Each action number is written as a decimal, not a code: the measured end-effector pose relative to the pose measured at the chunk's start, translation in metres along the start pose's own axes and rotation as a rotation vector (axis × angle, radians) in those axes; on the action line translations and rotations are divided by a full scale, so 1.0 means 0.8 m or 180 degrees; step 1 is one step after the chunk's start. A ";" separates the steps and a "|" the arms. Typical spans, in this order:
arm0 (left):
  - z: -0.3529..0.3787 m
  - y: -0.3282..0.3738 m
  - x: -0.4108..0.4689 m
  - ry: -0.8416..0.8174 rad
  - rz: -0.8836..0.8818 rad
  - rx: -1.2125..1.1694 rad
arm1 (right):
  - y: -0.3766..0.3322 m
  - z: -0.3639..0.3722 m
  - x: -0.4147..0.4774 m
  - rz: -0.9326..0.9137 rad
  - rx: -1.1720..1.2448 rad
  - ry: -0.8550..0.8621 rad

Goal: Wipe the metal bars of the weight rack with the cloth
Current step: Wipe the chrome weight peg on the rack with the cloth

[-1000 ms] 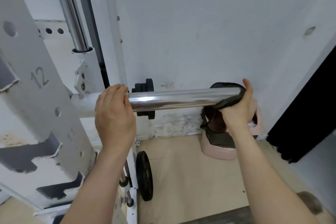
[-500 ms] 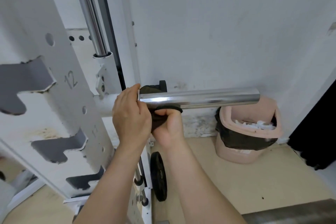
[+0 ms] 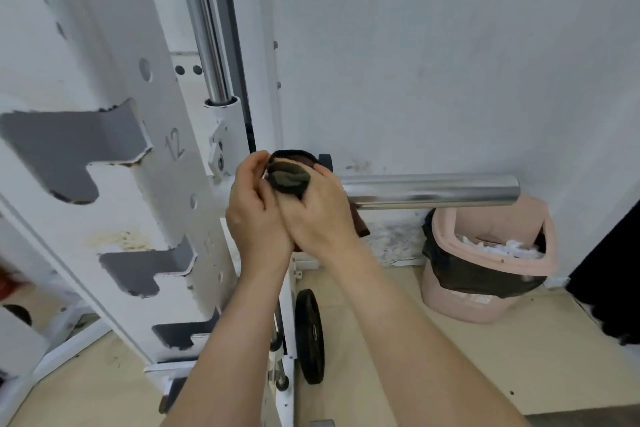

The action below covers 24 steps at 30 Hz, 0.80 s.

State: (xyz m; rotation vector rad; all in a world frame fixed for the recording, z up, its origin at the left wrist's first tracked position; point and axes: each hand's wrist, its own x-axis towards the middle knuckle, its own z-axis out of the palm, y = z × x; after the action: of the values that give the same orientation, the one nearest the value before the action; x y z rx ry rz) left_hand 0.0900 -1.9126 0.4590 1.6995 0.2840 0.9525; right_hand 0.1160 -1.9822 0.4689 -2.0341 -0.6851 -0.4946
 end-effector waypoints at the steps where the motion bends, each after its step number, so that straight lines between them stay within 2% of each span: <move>1: 0.001 0.000 -0.001 -0.0046 0.0068 0.0193 | 0.005 -0.010 0.002 -0.0092 -0.0340 -0.0114; 3: 0.003 -0.005 -0.006 -0.0225 0.0405 0.0613 | 0.031 -0.043 0.003 -0.0105 -0.1507 -0.0090; 5: 0.005 -0.013 -0.009 -0.0449 0.0813 0.1084 | 0.057 -0.079 0.003 0.0397 -0.2283 0.0308; 8: 0.005 -0.015 -0.006 -0.0514 0.0841 0.1366 | 0.055 -0.060 0.002 0.0719 -0.2521 0.0677; 11: 0.005 -0.008 -0.006 -0.0440 0.0721 0.1294 | 0.038 -0.008 0.000 0.0029 -0.2286 0.0426; 13: 0.004 -0.008 -0.007 -0.0447 0.0756 0.1343 | 0.060 -0.038 -0.003 -0.0415 -0.2303 0.0170; 14: 0.004 -0.008 -0.008 -0.0458 0.0793 0.1375 | 0.078 -0.068 -0.007 -0.0379 -0.2403 0.0142; 16: 0.005 -0.009 -0.008 -0.0493 0.0842 0.1456 | 0.116 -0.133 -0.015 0.0001 -0.2567 0.0445; 18: 0.006 -0.012 -0.008 -0.0506 0.0909 0.1527 | 0.148 -0.181 -0.028 0.0573 -0.2442 0.0988; 20: 0.007 -0.014 -0.009 -0.0516 0.0957 0.1540 | 0.166 -0.191 -0.036 0.1117 -0.2009 0.1795; 22: 0.008 -0.016 -0.009 -0.0508 0.0976 0.1496 | 0.171 -0.178 -0.033 0.1625 -0.1025 0.2617; 24: 0.008 -0.017 -0.010 -0.0493 0.0980 0.1471 | 0.158 -0.168 -0.024 0.2032 0.0199 0.3209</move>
State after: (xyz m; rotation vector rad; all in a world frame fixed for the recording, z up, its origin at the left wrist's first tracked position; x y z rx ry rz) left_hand 0.0931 -1.9170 0.4426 2.2782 0.1465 1.0226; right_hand 0.1713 -2.1579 0.4459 -1.5267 0.5283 -0.9597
